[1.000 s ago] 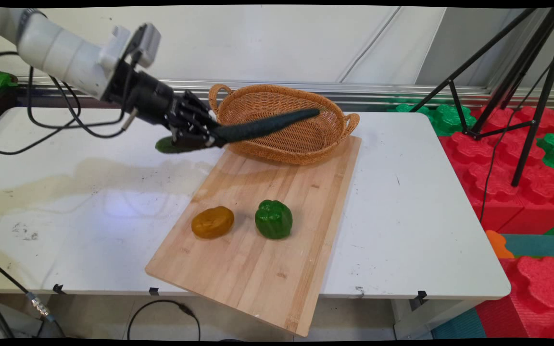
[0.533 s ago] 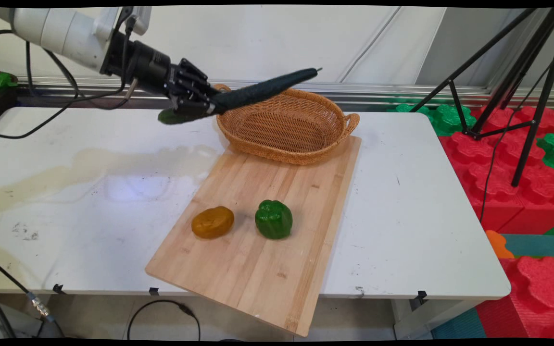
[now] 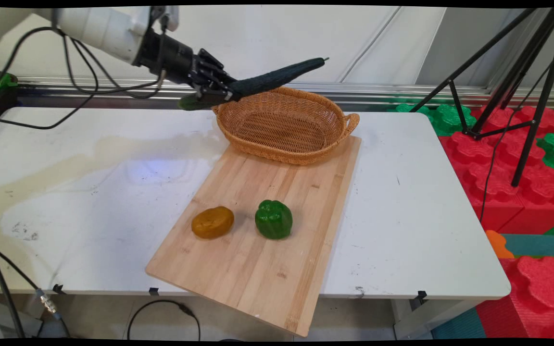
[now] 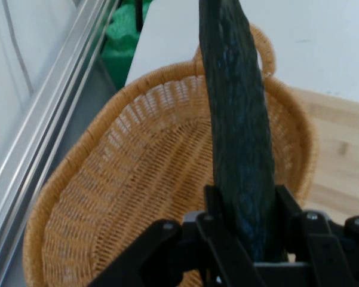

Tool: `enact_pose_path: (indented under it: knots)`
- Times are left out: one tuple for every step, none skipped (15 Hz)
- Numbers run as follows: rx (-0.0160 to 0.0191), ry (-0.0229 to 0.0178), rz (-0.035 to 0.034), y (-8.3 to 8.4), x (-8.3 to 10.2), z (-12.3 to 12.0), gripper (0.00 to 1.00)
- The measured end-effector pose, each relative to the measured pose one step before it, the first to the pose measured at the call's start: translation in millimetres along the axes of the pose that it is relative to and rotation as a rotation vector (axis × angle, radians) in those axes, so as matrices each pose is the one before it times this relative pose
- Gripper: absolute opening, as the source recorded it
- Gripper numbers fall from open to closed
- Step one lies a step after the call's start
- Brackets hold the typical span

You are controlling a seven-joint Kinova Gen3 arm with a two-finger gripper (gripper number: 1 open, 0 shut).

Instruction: Place the picked object in the vegetable basket

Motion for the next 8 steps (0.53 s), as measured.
enact_pose_path:
  knots:
    - [0.00134, -0.00592, 0.00183, -3.84, -0.22, 8.40, 0.00]
    - [0.00014, -0.00403, 0.00081, -2.43, 0.12, 6.04, 0.00]
    - [-0.00031, -0.00636, 0.00035, -3.28, -0.09, 8.99, 0.00]
    - [-0.00044, -0.00830, -0.00178, -3.46, -0.28, 10.49, 0.00]
    - [-0.00080, -0.00853, -0.00216, -3.19, -0.04, 10.57, 0.00]
    - [-0.00092, -0.00754, -0.00244, -2.54, -0.28, 9.04, 0.00]
    - [-0.00073, -0.00784, -0.00444, -2.84, -0.12, 10.87, 0.00]
    - [0.00011, -0.00607, -0.00515, -2.24, -0.17, 8.55, 0.00]
